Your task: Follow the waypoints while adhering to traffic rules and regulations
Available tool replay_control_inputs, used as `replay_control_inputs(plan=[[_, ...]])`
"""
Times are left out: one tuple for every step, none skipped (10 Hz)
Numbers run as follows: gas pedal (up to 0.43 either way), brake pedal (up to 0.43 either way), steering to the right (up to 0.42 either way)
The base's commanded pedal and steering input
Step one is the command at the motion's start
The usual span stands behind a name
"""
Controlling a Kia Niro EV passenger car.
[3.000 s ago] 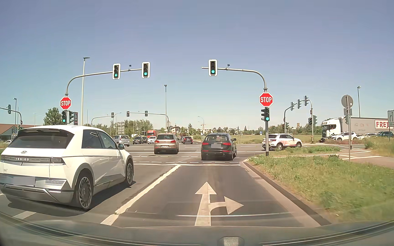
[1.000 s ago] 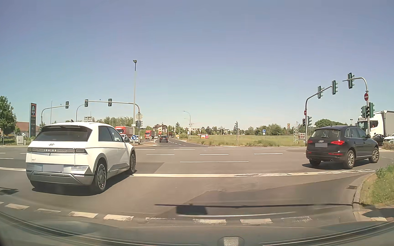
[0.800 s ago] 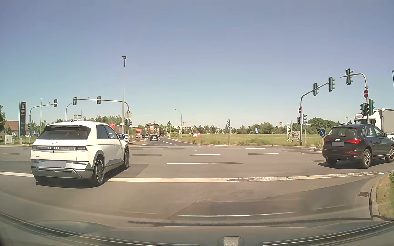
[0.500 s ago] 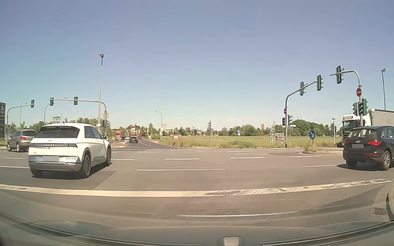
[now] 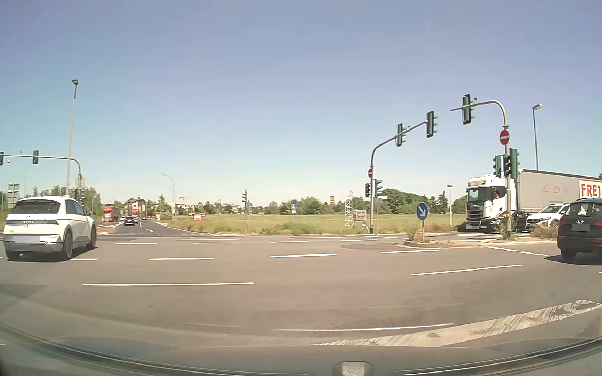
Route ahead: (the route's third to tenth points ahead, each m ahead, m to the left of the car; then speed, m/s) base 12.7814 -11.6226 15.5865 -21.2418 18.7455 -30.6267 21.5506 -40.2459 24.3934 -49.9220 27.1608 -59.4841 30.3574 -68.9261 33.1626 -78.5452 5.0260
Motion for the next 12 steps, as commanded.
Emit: replay_control_inputs(plan=[[0.000, 0.030, 0.371], [0.000, 0.030, 0.380], [0.000, 0.030, 0.382], [0.000, 0.030, 0.386], [0.020, 0.030, 0.395], [0.059, 0.030, 0.411], [0.079, 0.030, 0.427], [0.079, 0.030, 0.448], [0.098, 0.030, 0.465], [0.098, 0.030, 0.481], [0.110, 0.030, 0.493], [0.130, 0.030, 0.492]])
